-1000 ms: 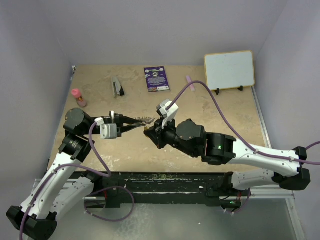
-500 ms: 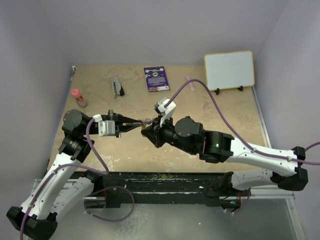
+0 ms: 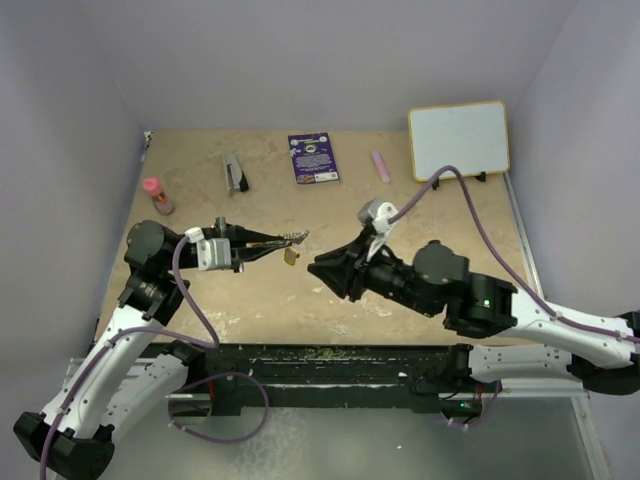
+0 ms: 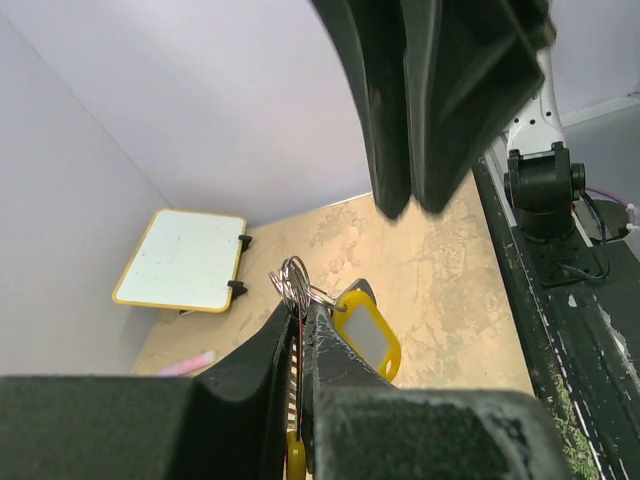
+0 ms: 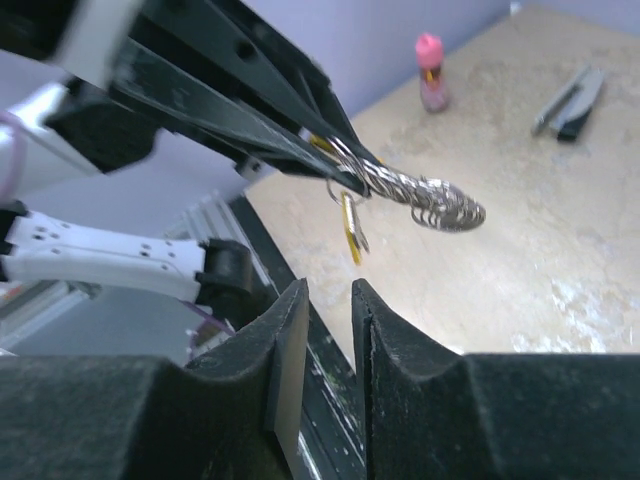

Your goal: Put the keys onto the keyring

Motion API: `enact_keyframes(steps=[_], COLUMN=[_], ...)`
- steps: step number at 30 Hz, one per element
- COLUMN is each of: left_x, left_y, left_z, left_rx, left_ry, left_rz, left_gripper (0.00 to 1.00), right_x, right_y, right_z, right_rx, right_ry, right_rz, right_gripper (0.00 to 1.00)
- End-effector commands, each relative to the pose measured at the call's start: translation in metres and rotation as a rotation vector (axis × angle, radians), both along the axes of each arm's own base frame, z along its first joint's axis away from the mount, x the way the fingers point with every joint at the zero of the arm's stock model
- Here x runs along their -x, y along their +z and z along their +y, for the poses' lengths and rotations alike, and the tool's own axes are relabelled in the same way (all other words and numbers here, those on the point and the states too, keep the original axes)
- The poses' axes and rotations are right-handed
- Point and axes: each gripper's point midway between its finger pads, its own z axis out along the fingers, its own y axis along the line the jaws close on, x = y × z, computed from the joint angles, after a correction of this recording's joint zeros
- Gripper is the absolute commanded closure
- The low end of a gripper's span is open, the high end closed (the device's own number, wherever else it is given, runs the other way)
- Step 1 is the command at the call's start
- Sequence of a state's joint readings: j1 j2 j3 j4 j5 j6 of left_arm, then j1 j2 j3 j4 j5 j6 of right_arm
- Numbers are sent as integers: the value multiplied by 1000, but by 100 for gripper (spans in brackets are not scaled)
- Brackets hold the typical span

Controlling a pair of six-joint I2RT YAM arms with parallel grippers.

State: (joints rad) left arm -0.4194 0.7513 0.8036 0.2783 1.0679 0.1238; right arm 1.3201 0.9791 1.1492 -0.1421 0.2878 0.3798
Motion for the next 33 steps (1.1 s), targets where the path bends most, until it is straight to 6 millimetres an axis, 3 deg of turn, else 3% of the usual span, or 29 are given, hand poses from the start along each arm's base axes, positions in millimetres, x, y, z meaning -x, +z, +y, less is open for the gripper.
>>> enact_keyframes(steps=[1,5,12,17,21,22,23,30,33], left_x=[-2,2,16,23,28,29,29,34,33], left_y=[0,-10,-19,-11,-5,-3,-2,-5,-5], left_z=[0,-3,-6,-5,-5,-4,-4,-3,-3], left_rx=[6,-8,-11,26,30,35,41,44,40], left_ry=[9,-32,-126,-145,-164,-165,-165,-175,-178], left_rz=[-17,33,245,281,275,273,273,290,296], left_gripper=[96,96,96,96,96,96,96,96,96], right_x=[8,9,13,6,-2,-5,-5,-16,-20], right_y=[57,79,75,60,63,50,50,58,58], right_z=[-12,-12,26,43,33,32,29,4,3], right_rx=[-204,-309,-296,-257,-281,-262,-269,-318,-301], right_ry=[44,52,132,128,67,53,42,-62,-79], right_rz=[-143,-238,-324,-324,-323,-317,-318,-323,-320], right_gripper=[73,72,71,74,74,74,74,69,67])
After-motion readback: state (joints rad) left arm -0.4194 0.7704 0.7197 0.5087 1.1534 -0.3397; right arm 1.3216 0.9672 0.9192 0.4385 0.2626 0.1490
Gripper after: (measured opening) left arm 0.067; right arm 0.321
